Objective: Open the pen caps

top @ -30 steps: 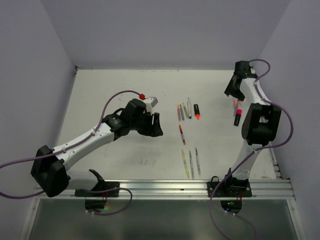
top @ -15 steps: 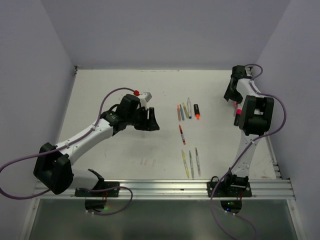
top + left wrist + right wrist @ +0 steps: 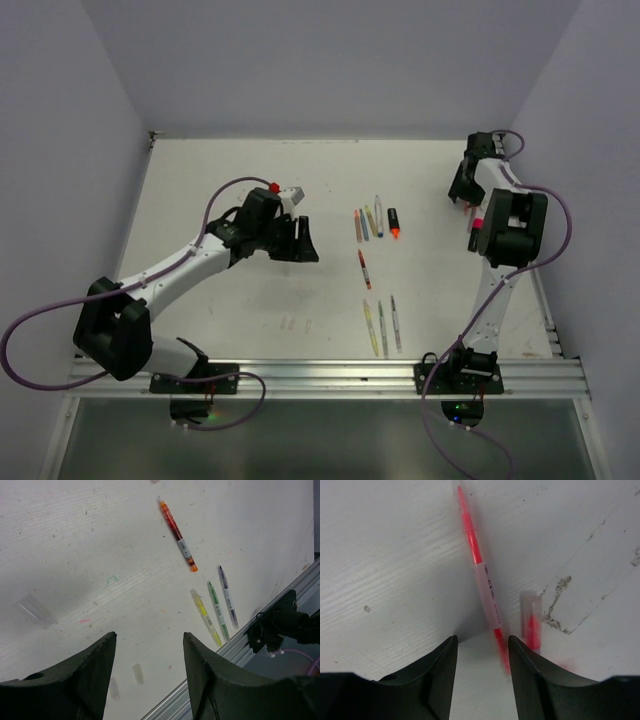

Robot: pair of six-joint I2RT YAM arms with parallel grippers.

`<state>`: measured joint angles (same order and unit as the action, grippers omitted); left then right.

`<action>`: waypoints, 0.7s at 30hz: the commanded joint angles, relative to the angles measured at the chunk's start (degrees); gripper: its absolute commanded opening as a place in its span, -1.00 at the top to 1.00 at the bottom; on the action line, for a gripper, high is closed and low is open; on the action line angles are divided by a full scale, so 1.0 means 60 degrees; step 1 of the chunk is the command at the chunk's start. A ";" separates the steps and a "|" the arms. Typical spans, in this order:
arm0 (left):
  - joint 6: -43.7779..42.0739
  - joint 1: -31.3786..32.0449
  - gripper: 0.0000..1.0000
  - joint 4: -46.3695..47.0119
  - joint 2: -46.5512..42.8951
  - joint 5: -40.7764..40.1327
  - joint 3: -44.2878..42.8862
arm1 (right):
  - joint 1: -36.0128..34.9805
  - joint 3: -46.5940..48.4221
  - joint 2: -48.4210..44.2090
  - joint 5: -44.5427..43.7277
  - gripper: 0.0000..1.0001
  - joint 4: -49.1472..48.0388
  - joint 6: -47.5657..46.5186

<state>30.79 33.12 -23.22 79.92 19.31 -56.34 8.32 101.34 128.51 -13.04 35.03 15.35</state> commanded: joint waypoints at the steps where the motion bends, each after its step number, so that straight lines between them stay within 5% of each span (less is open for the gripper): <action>1: -0.0238 -0.0144 -0.18 0.0135 -0.0005 0.0209 -0.0264 | 0.0035 0.0234 0.0232 0.0897 0.06 -0.0373 -0.0273; 8: -0.0268 -0.0189 -0.19 -0.0026 -0.0048 0.0180 -0.0352 | 0.0064 0.0703 0.0525 0.1382 0.38 0.0313 -0.0581; 15: -0.0180 -0.0203 -0.18 -0.0172 -0.0121 0.0180 -0.0366 | 0.0093 0.0454 0.0452 0.1675 1.00 0.0505 -0.0494; 21: -0.0048 -0.0320 -0.14 -0.0552 -0.0298 -0.0010 -0.0732 | -0.0009 0.0878 0.0001 0.2012 1.00 0.0710 -0.0743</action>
<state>30.79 32.14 -25.19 79.92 19.25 -57.08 9.04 104.36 130.17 -4.36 36.47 11.75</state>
